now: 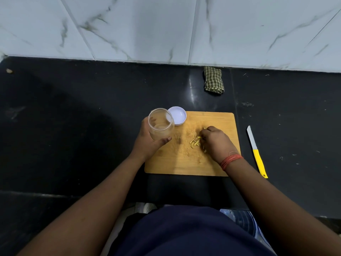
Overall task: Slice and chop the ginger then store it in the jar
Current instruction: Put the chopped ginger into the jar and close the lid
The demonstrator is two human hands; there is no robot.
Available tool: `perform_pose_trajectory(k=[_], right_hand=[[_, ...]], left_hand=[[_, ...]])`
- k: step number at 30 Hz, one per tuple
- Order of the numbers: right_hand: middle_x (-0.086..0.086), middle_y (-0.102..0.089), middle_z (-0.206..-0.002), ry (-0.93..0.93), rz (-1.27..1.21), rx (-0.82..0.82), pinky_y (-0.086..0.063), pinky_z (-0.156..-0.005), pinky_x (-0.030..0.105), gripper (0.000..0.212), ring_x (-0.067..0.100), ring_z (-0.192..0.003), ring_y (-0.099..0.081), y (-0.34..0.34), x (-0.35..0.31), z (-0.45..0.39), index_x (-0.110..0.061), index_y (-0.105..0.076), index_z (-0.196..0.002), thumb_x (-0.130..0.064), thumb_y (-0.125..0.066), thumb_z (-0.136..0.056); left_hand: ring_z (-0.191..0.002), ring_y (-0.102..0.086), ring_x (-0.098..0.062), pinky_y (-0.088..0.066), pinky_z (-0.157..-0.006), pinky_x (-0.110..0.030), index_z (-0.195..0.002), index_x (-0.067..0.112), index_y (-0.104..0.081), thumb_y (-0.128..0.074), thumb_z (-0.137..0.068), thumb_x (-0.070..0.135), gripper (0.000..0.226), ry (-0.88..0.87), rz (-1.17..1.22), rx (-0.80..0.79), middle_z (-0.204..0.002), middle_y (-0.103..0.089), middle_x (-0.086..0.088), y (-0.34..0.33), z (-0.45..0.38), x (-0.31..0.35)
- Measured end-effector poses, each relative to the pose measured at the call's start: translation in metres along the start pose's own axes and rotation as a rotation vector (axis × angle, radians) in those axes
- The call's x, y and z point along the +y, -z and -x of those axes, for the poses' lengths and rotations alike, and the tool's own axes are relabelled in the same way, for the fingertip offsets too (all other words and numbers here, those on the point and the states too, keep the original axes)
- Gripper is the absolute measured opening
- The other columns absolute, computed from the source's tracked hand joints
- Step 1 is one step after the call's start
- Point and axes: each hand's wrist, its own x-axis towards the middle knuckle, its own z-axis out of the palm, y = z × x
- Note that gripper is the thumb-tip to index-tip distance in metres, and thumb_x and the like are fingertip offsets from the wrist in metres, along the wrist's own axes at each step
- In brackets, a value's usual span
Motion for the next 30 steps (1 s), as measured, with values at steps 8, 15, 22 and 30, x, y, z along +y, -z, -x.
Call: perform_pose_trajectory(k=[8,15,22,30], right_hand=[[0.005,-0.064,-0.103,-0.05,-0.197,0.1,-0.045,-0.078,0.024,0.024,0.022,-0.093,-0.061,0.019,-0.009,-0.01,-0.014,-0.069,-0.112,-0.011,-0.067,-0.088],[-0.01,-0.063,-0.09,0.079,-0.428,0.172,-0.049,-0.077,0.022,0.02,0.009,-0.083,-0.063,0.073,-0.067,-0.026,-0.021,-0.071,-0.105,-0.017,-0.072,-0.085],[0.001,-0.062,-0.108,0.346,-0.123,0.035,-0.052,-0.085,0.028,0.024,0.016,-0.097,-0.059,0.066,-0.118,-0.058,-0.019,-0.066,-0.115,-0.013,-0.06,-0.092],[0.003,-0.059,-0.115,0.446,0.166,-0.051,-0.054,-0.083,0.028,0.038,0.018,-0.099,-0.061,0.049,-0.133,-0.066,-0.019,-0.06,-0.126,-0.009,-0.062,-0.089]], left_hand=[[-0.123,-0.042,0.013,-0.04,-0.101,-0.019,-0.145,0.033,-0.027,-0.09,-0.07,0.04,0.098,0.015,-0.001,-0.027,-0.139,-0.044,0.017,0.002,-0.002,-0.001],[-0.124,-0.044,0.005,-0.037,-0.093,-0.009,-0.143,0.033,-0.027,-0.089,-0.07,0.04,0.096,0.005,-0.004,-0.032,-0.141,-0.041,0.011,0.002,-0.002,0.001],[-0.124,-0.046,-0.005,-0.039,-0.087,-0.014,-0.147,0.034,-0.02,-0.088,-0.072,0.042,0.102,0.013,-0.011,-0.058,-0.141,-0.039,0.011,0.003,-0.002,0.001],[-0.129,-0.046,-0.009,-0.046,-0.096,-0.027,-0.147,0.037,-0.016,-0.085,-0.07,0.044,0.104,0.018,-0.036,-0.078,-0.146,-0.039,0.009,0.003,-0.003,0.002]])
